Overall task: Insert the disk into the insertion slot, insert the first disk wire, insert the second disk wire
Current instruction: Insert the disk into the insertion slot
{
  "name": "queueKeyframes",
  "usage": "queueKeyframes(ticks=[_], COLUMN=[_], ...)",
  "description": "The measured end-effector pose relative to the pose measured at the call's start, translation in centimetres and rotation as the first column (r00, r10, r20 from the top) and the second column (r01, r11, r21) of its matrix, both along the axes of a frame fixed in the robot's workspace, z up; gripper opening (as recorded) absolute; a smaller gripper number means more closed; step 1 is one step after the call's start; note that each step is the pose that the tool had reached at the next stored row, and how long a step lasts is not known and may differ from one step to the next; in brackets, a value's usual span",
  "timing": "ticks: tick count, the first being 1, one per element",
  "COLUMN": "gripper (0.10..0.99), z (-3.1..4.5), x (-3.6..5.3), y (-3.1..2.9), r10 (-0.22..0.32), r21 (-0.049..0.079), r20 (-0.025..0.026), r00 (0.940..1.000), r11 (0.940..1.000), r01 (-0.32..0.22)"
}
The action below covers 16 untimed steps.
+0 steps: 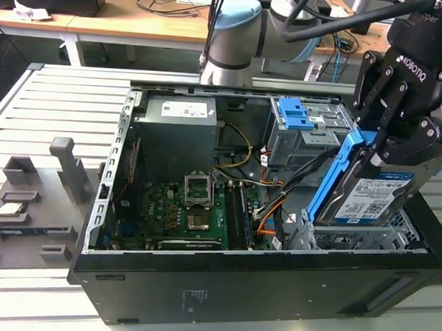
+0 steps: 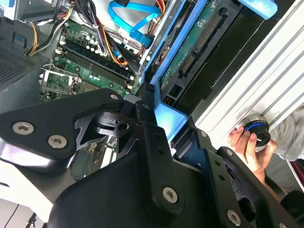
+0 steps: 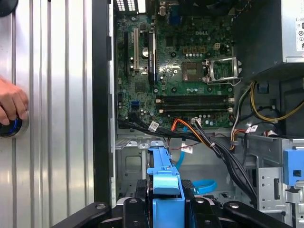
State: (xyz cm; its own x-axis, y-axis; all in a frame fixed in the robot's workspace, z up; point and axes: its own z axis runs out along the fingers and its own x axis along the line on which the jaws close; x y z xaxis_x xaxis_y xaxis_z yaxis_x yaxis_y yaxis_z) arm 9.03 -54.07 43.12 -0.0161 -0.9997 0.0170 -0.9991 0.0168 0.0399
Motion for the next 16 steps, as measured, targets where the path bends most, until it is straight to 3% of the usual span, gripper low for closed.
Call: queueKeyframes(ticks=[4,16], gripper=[0.369,0.369], z=[-0.84,-2.05], x=[0.00,0.00], y=[0.00,0.00], r10=[0.000,0.000], r21=[0.000,0.000], r20=[0.0000,0.0000], r00=[1.0000,1.0000], r11=[1.0000,1.0000], r01=[0.000,0.000])
